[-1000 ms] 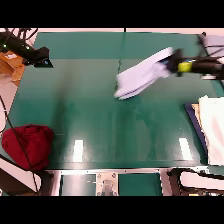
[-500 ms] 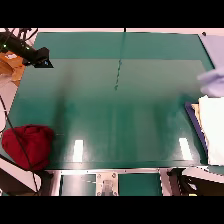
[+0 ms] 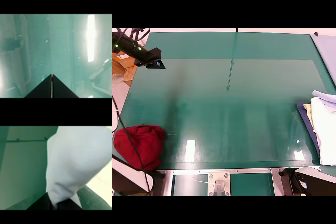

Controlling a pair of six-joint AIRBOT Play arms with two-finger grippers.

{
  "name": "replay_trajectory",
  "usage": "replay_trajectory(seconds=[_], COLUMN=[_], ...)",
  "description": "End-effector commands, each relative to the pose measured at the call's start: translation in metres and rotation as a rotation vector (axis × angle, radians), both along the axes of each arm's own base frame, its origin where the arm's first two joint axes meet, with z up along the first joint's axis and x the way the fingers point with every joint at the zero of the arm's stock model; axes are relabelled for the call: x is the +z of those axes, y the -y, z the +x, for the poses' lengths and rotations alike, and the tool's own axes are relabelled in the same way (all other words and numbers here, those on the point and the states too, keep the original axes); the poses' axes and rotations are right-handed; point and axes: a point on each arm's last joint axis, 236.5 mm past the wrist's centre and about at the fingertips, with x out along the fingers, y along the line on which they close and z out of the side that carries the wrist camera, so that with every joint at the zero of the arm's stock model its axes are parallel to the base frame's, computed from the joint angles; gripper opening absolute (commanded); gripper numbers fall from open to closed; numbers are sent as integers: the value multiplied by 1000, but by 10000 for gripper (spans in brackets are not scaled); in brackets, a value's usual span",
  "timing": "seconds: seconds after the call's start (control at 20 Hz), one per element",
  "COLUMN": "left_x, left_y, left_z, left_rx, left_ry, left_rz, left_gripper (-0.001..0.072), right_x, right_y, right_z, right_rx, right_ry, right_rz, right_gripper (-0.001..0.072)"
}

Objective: Fold the shirts.

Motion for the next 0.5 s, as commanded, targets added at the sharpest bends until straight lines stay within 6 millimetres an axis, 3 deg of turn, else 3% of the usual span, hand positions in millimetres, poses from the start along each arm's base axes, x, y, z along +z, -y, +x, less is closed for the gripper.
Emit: replay_trajectory(seconds=[0.0,0.2,0.45], left_x=[0,0,0], left_y=[0,0,0], left_z=[0,0,0], left_rx=[-6,-9,-23], left_ry=[3,4,11], left_rz=[3,3,7], left_gripper=[19,19,19], right_x=[-8,-31,-82], right_y=[-9,-9,-20], right_z=[-31,-78,-132], right_rx=[-46,-140,-197], right_ry=[-125,-332,-584], right_rz=[27,17,113], right_gripper=[11,11,12])
